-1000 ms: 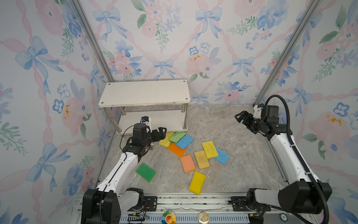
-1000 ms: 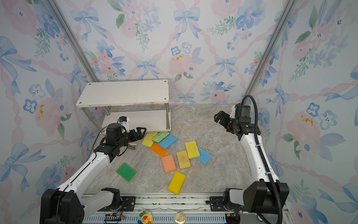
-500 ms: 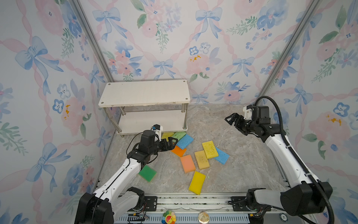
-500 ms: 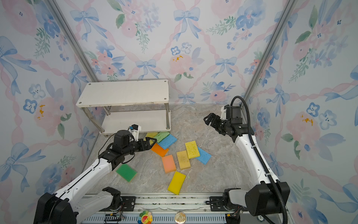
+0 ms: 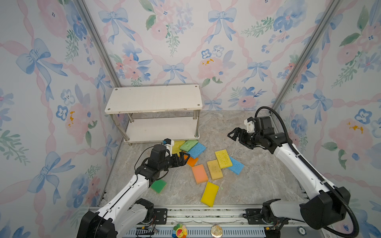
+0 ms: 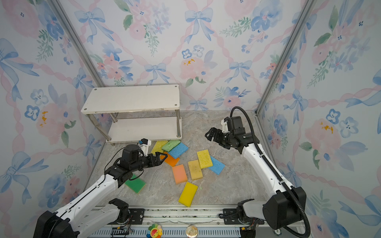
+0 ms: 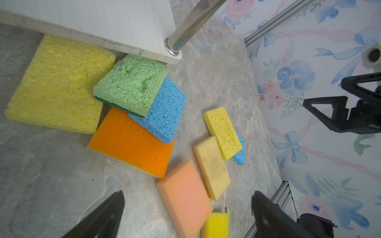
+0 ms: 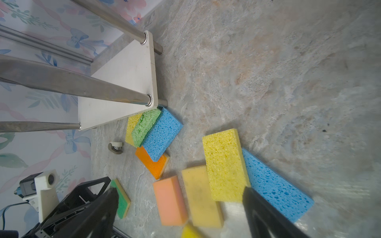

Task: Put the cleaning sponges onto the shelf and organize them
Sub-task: 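Raise both arms, reaching the right gripper toward the white shelf's top corner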

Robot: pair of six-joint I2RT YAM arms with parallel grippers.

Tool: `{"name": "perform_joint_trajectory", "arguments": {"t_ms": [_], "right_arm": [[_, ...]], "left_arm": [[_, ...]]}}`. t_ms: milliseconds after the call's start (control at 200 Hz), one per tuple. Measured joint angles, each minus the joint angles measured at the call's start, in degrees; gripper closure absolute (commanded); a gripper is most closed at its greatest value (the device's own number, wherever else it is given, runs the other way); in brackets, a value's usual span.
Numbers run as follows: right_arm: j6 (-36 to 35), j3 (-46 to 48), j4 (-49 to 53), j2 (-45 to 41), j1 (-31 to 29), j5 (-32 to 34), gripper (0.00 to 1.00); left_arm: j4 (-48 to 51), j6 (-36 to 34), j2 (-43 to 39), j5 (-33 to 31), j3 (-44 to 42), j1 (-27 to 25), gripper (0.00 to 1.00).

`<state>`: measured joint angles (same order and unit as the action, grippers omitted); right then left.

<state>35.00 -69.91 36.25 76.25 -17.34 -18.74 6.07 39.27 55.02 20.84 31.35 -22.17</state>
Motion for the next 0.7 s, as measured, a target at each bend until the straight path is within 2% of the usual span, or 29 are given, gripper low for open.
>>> {"name": "perform_joint_trajectory", "arguments": {"t_ms": [330,495,700], "right_arm": [[0.55,-16.92,-3.67,13.22,-7.63,-6.21,0.03],[3.85,-23.63,-10.71,18.84,-8.33,-8.24,0.03],[7.98,-32.74,-18.97,27.26,-8.33,-10.25,0.03]], "left_arm": [[0.52,-0.09,-1.4,-1.36,0.17,0.0,0.02],[1.55,-0.94,-2.56,-2.86,3.17,0.0,0.02],[1.9,-1.77,-7.82,-6.54,9.14,0.74,0.02]]}}
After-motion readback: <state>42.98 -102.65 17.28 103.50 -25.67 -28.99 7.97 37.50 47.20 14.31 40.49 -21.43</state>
